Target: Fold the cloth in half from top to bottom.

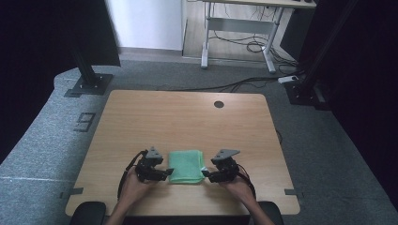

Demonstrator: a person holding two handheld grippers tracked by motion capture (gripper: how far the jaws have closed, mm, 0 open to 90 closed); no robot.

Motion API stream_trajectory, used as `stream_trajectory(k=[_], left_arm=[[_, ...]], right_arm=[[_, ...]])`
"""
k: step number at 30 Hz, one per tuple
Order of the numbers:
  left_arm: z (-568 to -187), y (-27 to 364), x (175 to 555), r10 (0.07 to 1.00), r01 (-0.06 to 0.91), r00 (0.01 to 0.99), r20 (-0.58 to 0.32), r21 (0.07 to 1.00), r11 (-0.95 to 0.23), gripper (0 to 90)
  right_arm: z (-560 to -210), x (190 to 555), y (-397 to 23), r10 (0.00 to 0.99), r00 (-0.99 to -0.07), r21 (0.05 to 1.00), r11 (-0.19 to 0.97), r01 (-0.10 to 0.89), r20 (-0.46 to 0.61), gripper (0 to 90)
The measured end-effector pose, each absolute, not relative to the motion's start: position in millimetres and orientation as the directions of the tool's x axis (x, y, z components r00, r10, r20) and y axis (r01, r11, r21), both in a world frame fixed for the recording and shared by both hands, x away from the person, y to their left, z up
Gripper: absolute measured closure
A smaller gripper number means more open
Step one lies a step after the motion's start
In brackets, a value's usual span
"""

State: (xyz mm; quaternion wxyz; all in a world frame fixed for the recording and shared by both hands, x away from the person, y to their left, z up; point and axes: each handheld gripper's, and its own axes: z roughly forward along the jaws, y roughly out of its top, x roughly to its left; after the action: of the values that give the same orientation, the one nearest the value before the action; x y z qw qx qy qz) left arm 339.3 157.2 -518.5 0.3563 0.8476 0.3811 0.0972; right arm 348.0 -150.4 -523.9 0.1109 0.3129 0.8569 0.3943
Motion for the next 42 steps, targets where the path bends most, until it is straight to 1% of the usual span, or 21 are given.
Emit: stream_trajectory(k=[4,8,10,12,17,25,35,42], left_arm=[[-526,157,339,0.716,0.575,0.691,-0.097,0.673,-0.464,28.9],[-535,150,338,0.718,0.564,0.695,-0.036,0.647,-0.514,26.4],[-539,149,339,0.718,0.562,0.695,-0.030,0.646,-0.517,26.3],[-540,150,340,0.720,0.566,0.692,-0.040,0.649,-0.508,26.2],[-541,149,342,0.720,0.560,0.693,-0.032,0.653,-0.510,24.5],[-541,147,351,0.723,0.556,0.690,-0.023,0.658,-0.509,23.7],[-542,145,369,0.737,0.566,0.675,-0.025,0.659,-0.496,22.3],[-543,145,382,0.749,0.571,0.662,-0.025,0.664,-0.482,22.2]], right_arm=[[-527,354,-145,0.638,-0.767,0.756,0.469,0.457,0.068,24.1],[-534,355,-140,0.645,-0.762,0.751,0.471,0.463,0.066,21.3],[-537,354,-139,0.642,-0.763,0.749,0.472,0.466,0.070,20.3],[-540,353,-139,0.636,-0.769,0.746,0.480,0.461,0.066,20.2],[-546,350,-135,0.634,-0.773,0.733,0.509,0.451,0.036,19.9],[-548,352,-136,0.644,-0.765,0.735,0.509,0.448,0.020,19.3],[-549,366,-139,0.665,-0.747,0.741,0.499,0.450,0.006,19.5],[-550,379,-140,0.680,-0.733,0.742,0.478,0.470,0.027,19.6]])
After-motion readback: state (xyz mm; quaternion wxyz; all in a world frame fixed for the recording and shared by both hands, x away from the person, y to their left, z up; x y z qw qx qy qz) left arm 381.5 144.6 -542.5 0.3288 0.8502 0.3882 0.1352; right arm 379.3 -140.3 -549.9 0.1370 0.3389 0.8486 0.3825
